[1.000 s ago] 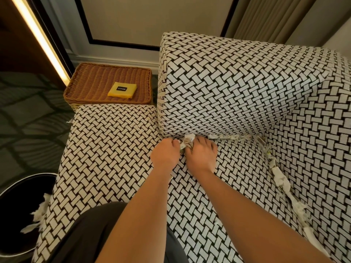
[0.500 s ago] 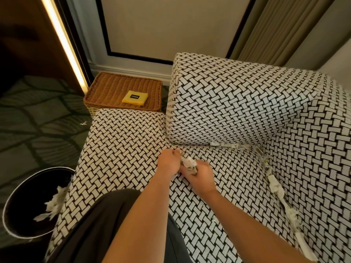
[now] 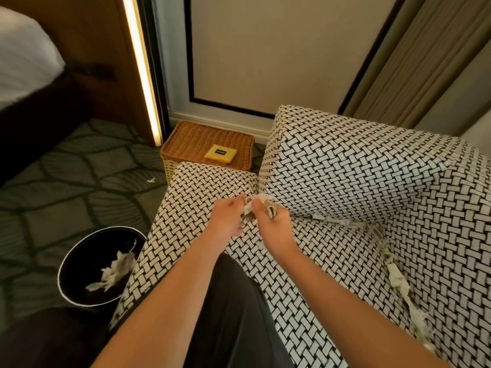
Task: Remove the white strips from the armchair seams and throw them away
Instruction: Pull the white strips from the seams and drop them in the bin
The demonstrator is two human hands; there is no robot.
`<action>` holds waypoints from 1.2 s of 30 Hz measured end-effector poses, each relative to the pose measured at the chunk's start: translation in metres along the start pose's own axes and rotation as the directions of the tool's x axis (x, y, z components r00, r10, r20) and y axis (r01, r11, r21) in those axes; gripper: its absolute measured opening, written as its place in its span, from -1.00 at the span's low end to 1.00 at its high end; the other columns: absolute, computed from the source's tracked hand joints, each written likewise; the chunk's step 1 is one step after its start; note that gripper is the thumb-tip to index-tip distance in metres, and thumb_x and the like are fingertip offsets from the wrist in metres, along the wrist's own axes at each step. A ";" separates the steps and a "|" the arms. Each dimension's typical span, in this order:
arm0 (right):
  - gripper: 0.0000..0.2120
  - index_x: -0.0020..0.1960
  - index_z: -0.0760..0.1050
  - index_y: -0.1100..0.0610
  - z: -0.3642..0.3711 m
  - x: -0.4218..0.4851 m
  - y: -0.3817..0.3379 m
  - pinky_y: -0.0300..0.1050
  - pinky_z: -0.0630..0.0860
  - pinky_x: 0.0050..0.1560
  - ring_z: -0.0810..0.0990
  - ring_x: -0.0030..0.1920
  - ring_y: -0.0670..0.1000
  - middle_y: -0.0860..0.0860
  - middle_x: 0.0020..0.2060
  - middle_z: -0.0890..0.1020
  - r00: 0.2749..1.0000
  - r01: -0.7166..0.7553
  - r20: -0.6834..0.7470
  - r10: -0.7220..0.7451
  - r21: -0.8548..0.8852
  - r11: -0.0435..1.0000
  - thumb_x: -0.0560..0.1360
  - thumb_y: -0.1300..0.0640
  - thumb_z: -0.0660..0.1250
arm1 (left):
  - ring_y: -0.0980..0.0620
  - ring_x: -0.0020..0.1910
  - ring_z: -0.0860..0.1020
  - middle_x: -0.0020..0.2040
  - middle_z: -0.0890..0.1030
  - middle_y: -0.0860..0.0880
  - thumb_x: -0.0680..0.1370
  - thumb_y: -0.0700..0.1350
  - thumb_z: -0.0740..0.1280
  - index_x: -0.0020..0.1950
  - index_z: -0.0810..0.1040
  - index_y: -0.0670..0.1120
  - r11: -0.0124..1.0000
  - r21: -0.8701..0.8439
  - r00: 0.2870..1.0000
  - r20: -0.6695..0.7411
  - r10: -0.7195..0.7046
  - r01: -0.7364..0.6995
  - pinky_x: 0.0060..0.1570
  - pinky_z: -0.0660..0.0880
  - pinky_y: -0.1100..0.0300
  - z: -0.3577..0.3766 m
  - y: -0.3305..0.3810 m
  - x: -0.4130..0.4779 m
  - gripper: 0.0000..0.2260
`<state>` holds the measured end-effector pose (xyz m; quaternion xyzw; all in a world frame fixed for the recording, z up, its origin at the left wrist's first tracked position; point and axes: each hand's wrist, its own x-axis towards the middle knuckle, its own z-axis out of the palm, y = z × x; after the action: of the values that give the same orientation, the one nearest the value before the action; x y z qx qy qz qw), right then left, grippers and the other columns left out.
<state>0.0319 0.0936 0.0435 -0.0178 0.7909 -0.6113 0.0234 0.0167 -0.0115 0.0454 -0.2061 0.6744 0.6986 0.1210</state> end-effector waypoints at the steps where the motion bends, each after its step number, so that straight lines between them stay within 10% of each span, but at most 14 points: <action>1: -0.74 -0.27 0.47 -0.02 0.011 -0.001 -0.006 -0.23 0.19 -0.53 0.24 -0.55 -0.11 -0.16 -0.63 0.43 0.999 -0.005 0.042 0.004 0.024 1.000 0.58 0.07 0.18 | 0.12 -0.51 0.31 -0.36 0.43 -0.05 0.62 -0.02 0.15 -0.09 0.52 -0.12 1.000 -0.019 1.000 -0.019 0.006 -0.006 -0.58 0.28 0.33 -0.015 0.002 -0.003 -0.75; 13: -0.86 -0.09 0.47 0.05 0.176 0.021 -0.054 -0.26 0.37 -0.26 0.46 -0.29 -0.12 -0.04 -0.23 0.55 0.873 -0.264 0.417 0.253 -0.032 0.964 0.56 0.02 0.20 | 0.14 -0.63 0.21 -0.39 0.34 -0.05 0.61 -0.09 0.15 -0.19 0.44 -0.12 0.975 -0.220 0.944 -0.327 -0.047 -0.027 -0.64 0.15 0.36 -0.189 -0.011 -0.008 -0.78; 18: -0.58 0.26 0.40 0.22 0.256 0.030 -0.026 0.00 0.50 0.12 0.57 0.05 0.07 0.07 0.06 0.57 0.797 -0.396 0.438 0.417 -0.142 0.907 0.52 -0.03 0.24 | 0.09 -0.62 0.21 -0.41 0.29 -0.07 0.61 -0.12 0.14 -0.20 0.40 -0.14 0.969 -0.247 0.899 -0.421 -0.118 0.011 -0.62 0.13 0.37 -0.250 -0.052 0.014 -0.79; 23: -0.56 0.28 0.39 0.25 0.320 0.042 0.017 -0.08 0.47 0.07 0.55 0.11 0.13 0.15 0.13 0.56 0.716 -0.460 0.434 0.546 -0.295 0.837 0.52 -0.01 0.23 | 0.00 -0.51 0.29 -0.35 0.38 -0.14 0.58 -0.12 0.15 -0.20 0.44 -0.18 0.970 -0.201 0.847 -0.483 -0.223 0.140 -0.54 0.22 0.31 -0.292 -0.105 0.051 -0.79; 29: -0.60 0.22 0.44 0.22 0.363 0.053 0.065 -0.10 0.46 -0.02 0.57 0.02 0.13 0.12 0.01 0.58 0.642 -0.527 0.384 0.664 -0.408 0.746 0.51 -0.02 0.22 | -0.23 -0.06 0.56 -0.09 0.59 -0.27 0.60 -0.11 0.12 -0.02 0.56 -0.26 0.947 0.040 0.836 -0.482 -0.263 0.320 0.00 0.52 0.03 -0.324 -0.141 0.092 -0.71; 36: -0.47 0.47 0.14 0.11 0.368 0.060 0.091 0.06 0.38 0.28 0.39 0.31 0.17 0.11 0.37 0.36 0.550 -0.563 0.366 0.750 -0.501 0.657 0.53 0.02 0.14 | -0.18 0.37 0.31 0.42 0.33 -0.20 0.66 0.00 -0.05 0.44 0.28 -0.20 0.856 0.148 0.841 -0.328 -0.430 0.496 0.33 0.23 0.01 -0.333 -0.150 0.100 -0.56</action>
<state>-0.0063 -0.2422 -0.1375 0.1072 0.7850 -0.3842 0.4740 0.0367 -0.3435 -0.1352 -0.4464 0.6896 0.5293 0.2122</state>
